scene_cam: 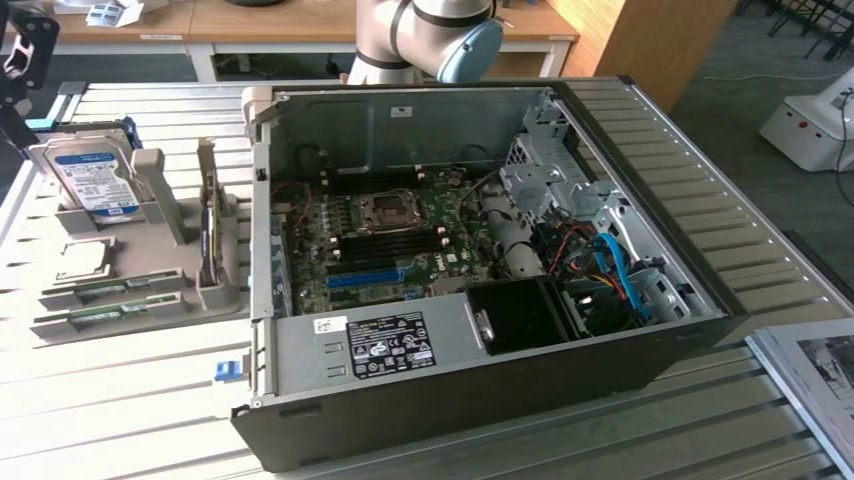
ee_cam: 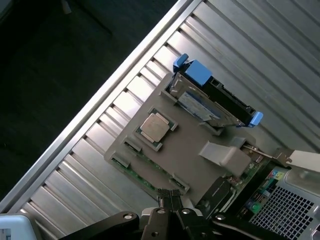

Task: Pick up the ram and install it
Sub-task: 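Pick up the ram and move it above insertion slot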

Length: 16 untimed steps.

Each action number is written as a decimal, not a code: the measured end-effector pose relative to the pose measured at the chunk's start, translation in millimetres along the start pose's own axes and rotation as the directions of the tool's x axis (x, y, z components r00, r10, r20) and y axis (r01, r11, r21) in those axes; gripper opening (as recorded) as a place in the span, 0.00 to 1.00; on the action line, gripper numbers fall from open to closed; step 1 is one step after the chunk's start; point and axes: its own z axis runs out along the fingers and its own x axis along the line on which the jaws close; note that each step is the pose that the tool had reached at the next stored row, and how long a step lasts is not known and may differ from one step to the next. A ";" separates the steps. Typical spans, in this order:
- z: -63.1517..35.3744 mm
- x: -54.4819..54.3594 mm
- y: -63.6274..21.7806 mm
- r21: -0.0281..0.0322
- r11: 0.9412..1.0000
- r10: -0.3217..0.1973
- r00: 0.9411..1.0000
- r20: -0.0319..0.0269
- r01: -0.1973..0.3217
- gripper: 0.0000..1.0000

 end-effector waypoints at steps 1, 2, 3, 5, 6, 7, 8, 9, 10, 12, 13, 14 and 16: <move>0.0 0.0 0.0 0.000 1.000 -0.008 1.000 0.000 0.008 0.10; 0.0 0.0 0.0 0.000 1.000 -0.016 1.000 -0.001 0.016 0.10; 0.0 0.0 0.0 -0.001 1.000 -0.023 1.000 -0.001 0.023 0.10; 0.0 0.0 0.0 -0.001 0.999 -0.038 0.999 -0.002 0.038 0.10; 0.0 0.0 0.0 -0.001 0.999 -0.046 0.999 -0.002 0.046 0.10; 0.0 0.0 0.0 -0.001 0.999 -0.054 0.999 -0.002 0.054 0.10; 0.0 0.0 0.0 -0.002 0.998 -0.062 0.998 -0.003 0.062 0.10; 0.0 0.0 0.0 -0.002 0.998 -0.070 0.998 -0.003 0.070 0.10; 0.0 0.0 0.0 -0.002 0.997 -0.077 0.997 -0.003 0.077 0.10; 0.0 0.0 0.0 -0.002 0.996 -0.094 0.996 -0.004 0.094 0.10; 0.0 0.0 0.0 -0.003 0.995 -0.102 0.995 -0.005 0.102 0.10; 0.0 0.0 0.0 -0.003 0.994 -0.110 0.994 -0.005 0.110 0.10; 0.0 0.0 0.0 -0.003 0.992 -0.127 0.992 -0.005 0.127 0.10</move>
